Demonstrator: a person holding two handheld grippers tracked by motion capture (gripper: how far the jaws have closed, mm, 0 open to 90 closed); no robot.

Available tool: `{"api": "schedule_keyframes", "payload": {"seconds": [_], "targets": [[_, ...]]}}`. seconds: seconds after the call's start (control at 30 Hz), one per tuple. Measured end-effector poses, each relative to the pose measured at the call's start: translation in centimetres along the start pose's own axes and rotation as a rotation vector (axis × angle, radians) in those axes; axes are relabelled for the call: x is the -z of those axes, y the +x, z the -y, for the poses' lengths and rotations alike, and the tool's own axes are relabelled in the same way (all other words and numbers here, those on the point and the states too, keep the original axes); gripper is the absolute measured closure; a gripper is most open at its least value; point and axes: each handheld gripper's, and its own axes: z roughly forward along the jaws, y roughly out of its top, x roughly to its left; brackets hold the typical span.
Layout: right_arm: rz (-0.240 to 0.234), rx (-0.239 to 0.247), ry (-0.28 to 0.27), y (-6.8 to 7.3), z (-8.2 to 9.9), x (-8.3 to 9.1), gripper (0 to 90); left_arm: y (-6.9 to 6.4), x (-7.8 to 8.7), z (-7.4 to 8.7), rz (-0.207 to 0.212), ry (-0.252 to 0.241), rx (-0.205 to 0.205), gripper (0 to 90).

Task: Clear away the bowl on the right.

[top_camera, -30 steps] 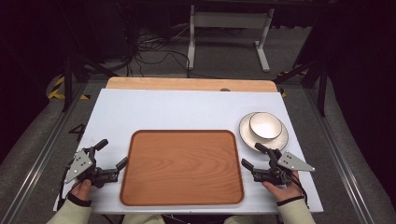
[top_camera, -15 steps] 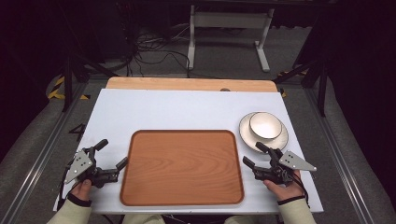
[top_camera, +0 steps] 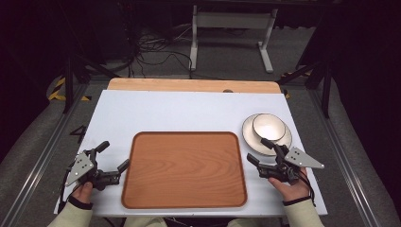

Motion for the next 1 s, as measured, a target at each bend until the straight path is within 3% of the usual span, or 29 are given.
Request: {"api": "schedule_keyframes", "payload": {"seconds": [0.63, 1.0], "targets": [[0.021, 0.033, -0.033, -0.5, -3.5, -0.2, 20.1, 0.0, 0.0, 0.0, 0.001, 0.001, 0.002, 0.2], [0.05, 0.047, 0.007, -1.0, -4.7, -0.8, 21.3, 0.0, 0.0, 0.0, 0.001, 0.0, 0.002, 0.2]]}}
